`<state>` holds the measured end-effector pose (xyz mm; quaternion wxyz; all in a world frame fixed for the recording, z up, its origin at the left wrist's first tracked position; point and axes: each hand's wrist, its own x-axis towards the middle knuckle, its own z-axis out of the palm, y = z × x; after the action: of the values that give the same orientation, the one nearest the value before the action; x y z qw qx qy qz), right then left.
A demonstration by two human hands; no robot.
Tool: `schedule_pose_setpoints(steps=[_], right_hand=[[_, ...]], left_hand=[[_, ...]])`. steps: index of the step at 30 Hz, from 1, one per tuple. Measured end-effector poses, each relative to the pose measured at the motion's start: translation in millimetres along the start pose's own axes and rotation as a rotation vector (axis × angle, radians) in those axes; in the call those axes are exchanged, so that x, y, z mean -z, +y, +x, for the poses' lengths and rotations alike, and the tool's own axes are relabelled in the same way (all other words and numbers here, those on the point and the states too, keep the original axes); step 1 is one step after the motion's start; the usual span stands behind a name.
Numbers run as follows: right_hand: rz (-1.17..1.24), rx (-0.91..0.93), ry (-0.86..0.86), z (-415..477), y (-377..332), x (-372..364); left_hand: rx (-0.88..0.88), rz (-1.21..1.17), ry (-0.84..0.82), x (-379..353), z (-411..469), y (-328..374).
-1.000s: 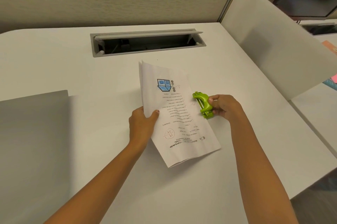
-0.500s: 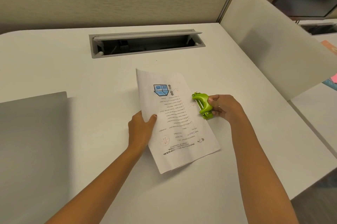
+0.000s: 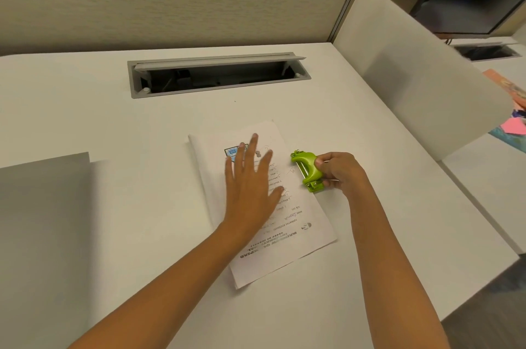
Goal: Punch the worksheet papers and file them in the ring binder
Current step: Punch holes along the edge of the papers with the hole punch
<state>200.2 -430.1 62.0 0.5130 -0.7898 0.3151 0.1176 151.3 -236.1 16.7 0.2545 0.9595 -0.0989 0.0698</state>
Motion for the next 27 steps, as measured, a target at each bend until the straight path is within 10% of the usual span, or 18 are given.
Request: schedule_pose_setpoints(steps=[22,27], right_hand=[[0.01,-0.007,-0.034,2.0,2.2,1.3],[0.008,-0.006,-0.043,2.6,2.8,1.6]], left_hand=[[0.076,-0.109,-0.277,-38.2,42.5,21.4],[0.319,-0.125,0.068,-6.9,14.1,11.3]])
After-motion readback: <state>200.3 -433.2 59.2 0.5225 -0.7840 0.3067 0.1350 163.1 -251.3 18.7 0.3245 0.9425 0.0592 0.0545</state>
